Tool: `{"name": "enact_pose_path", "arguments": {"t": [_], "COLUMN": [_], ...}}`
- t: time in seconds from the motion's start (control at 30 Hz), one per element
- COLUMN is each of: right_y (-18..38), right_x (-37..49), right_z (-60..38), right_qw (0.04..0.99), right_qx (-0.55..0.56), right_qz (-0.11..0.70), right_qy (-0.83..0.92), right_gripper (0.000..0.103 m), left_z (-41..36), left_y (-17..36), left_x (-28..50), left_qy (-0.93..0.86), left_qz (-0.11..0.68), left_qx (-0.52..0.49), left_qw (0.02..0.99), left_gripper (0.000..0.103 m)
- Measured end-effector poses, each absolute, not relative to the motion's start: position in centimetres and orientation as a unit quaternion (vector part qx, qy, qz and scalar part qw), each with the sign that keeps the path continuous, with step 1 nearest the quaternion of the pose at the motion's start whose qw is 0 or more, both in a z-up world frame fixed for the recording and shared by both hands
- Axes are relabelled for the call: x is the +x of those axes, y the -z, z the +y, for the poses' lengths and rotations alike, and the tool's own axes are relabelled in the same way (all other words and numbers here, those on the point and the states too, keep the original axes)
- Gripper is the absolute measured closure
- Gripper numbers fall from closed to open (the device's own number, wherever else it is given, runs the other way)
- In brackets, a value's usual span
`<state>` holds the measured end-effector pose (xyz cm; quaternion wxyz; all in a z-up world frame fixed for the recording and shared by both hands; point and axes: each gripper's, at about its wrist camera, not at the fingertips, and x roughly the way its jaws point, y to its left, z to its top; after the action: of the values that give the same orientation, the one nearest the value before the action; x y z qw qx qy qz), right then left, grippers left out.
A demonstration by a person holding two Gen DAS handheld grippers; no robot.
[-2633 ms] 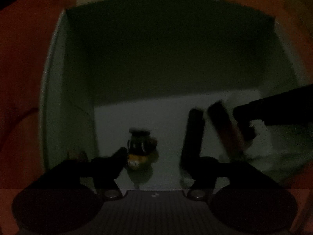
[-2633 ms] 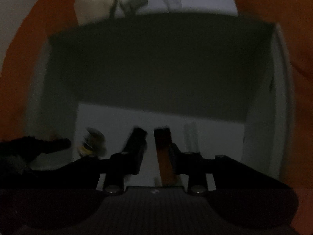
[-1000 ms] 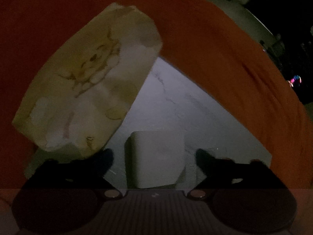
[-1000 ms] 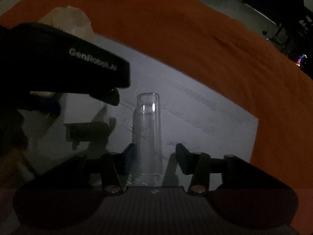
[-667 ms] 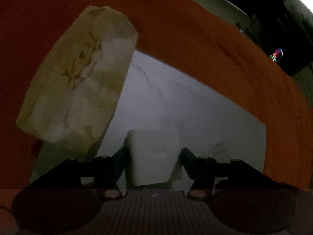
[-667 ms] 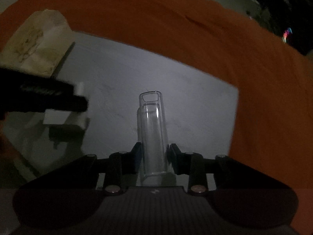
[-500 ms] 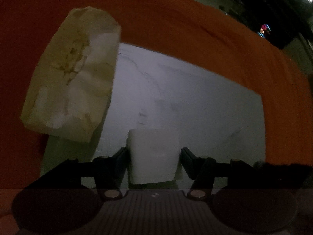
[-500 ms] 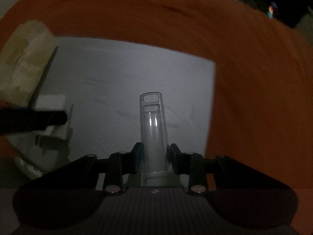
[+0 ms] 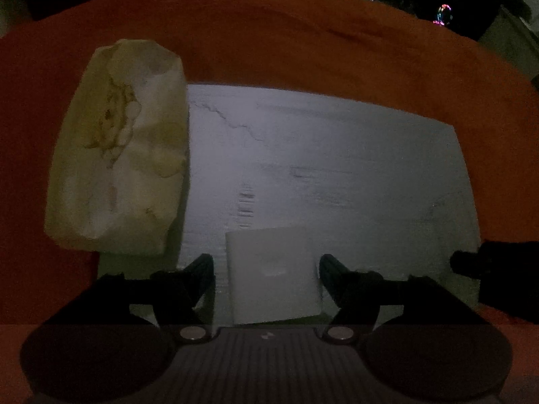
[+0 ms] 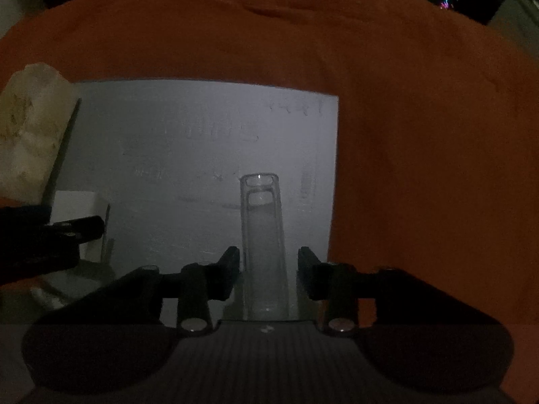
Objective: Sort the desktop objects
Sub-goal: 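Grasp the white cube with the left tool while the right tool grasps the clear glass tube, then carry the white cube over the box with the left tool while the right tool carries the glass tube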
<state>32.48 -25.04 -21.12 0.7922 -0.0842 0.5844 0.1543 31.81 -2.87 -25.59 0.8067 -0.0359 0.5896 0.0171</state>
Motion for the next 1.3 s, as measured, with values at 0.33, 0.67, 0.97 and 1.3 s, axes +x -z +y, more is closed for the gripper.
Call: {"name": "enact_pose_path", "arguments": {"t": [0.33, 0.67, 0.97, 1.3], "right_y": [22.7, 18.0, 12.0, 6.7], "right_x": [33.0, 32.8, 28.5, 19.0], "right_z": [-23.0, -25.4, -26.0, -27.0], "right_qw": [0.783, 0.810, 0.832, 0.843], "right_qx": [-0.124, -0.072, -0.048, -0.030], "right_qz": [0.588, 0.564, 0.525, 0.486], "right_qy": [-0.159, -0.145, -0.172, -0.228], "right_gripper": [0.071, 0.072, 0.072, 0.071], "left_z": [-2.6, -0.2, -0.3, -1.6], "left_y": [25.6, 21.6, 17.0, 12.7], "left_x": [32.7, 31.6, 28.3, 18.0], "left_qy": [0.000, 0.014, 0.045, 0.092], "left_qz": [0.600, 0.584, 0.555, 0.489], "left_qx": [-0.035, -0.073, -0.075, -0.028], "left_qw": [0.799, 0.808, 0.827, 0.867], "left_gripper": [0.049, 0.051, 0.051, 0.051]}}
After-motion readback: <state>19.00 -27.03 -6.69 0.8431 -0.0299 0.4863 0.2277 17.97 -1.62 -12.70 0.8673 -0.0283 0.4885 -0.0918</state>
